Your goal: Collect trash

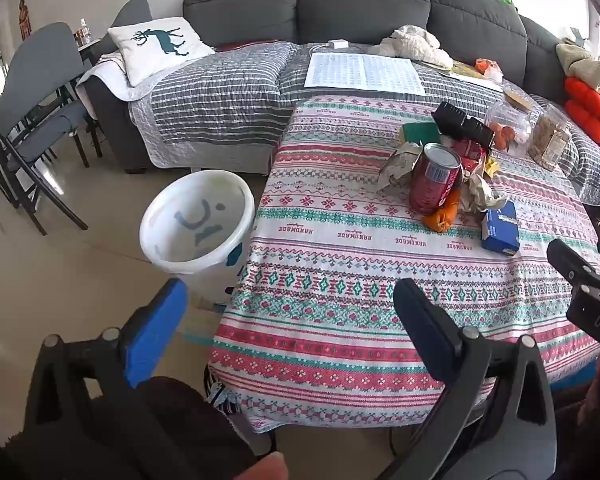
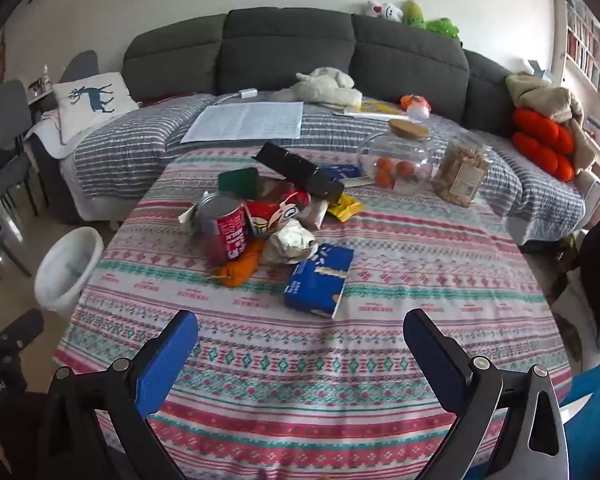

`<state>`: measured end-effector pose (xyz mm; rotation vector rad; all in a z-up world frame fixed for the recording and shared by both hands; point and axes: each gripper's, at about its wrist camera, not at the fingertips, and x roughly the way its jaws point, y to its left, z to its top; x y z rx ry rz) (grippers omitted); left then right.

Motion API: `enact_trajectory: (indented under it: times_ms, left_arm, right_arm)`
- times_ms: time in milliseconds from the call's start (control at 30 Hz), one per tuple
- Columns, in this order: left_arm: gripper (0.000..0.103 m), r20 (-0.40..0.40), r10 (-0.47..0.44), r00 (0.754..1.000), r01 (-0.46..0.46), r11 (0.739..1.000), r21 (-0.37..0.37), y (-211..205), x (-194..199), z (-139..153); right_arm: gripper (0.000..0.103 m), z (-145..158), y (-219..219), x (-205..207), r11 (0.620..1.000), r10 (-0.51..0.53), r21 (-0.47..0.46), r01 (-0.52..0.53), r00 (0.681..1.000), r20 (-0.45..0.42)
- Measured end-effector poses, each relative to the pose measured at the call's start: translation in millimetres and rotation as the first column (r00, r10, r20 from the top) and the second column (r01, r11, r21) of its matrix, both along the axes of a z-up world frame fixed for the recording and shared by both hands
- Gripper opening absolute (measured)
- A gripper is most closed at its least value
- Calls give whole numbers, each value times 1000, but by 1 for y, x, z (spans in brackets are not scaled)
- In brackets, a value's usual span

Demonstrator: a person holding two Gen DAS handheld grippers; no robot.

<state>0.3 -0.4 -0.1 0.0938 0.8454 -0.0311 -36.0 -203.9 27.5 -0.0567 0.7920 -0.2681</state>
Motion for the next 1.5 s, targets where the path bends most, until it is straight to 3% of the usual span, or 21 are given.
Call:
enact_trajectory:
  times_ms: [167,233,400,1500]
  left_arm:
    - [102,4,-1,1000,1,1000,-3,-1,2,0]
    - [102,3,1,1000,-1,1000,-6,-2,3,-1]
    - [102,1,9,1000,-9,1000,-5,-3,1,-1]
    - [102,-3,14,1000,-14,1000,-19,5,2,-3]
  right_arm:
    - [103,-5,31,-8,996,-9,-84,11,1000,23]
    - [103,-9,14,-2,999,-9,32,9,1000,-1]
    - [103,-6,-2,1,996,-2,91,4,1000,-21]
    - [103,-9,3,3,992,30,128,-23,998,-51]
